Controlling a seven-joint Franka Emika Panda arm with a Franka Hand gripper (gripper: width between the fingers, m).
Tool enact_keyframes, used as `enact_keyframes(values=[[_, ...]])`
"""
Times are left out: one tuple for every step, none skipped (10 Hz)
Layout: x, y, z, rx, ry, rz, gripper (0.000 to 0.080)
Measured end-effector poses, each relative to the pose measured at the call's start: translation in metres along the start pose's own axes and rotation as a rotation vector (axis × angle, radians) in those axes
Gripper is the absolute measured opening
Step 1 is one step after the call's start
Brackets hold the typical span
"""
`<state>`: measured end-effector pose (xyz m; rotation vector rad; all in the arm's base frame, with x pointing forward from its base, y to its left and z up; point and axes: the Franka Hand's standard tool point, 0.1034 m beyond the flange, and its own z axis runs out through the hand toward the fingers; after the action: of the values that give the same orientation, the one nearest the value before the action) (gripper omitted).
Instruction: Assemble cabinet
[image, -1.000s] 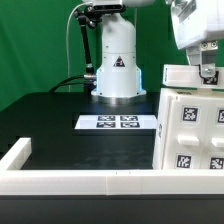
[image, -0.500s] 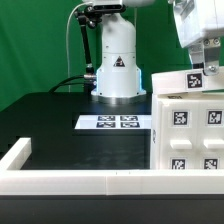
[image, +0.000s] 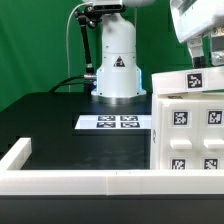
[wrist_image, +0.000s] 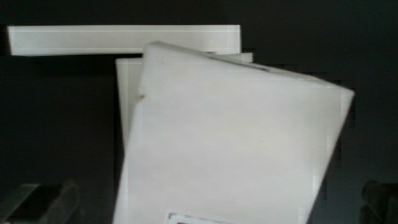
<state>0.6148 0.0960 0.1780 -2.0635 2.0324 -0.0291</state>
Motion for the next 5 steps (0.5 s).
enact_keyframes(values=[[-0.0019, 0.0015, -0.0004, -0.023, -0.001, -0.111, 0.0796], [-0.0039, 0.0000, -0.0030, -0.033, -0.007, -0.224, 0.0796], [-0.0032, -0.0025, -0.0051, -0.030, -0.010, -0.297, 0.0796], [-0.0032, -0.0029, -0.0053, -0.029, -0.011, -0.389, 0.0796], [-0.0031, -0.0032, -0.0056, -0.028, -0.012, -0.482, 0.0796]])
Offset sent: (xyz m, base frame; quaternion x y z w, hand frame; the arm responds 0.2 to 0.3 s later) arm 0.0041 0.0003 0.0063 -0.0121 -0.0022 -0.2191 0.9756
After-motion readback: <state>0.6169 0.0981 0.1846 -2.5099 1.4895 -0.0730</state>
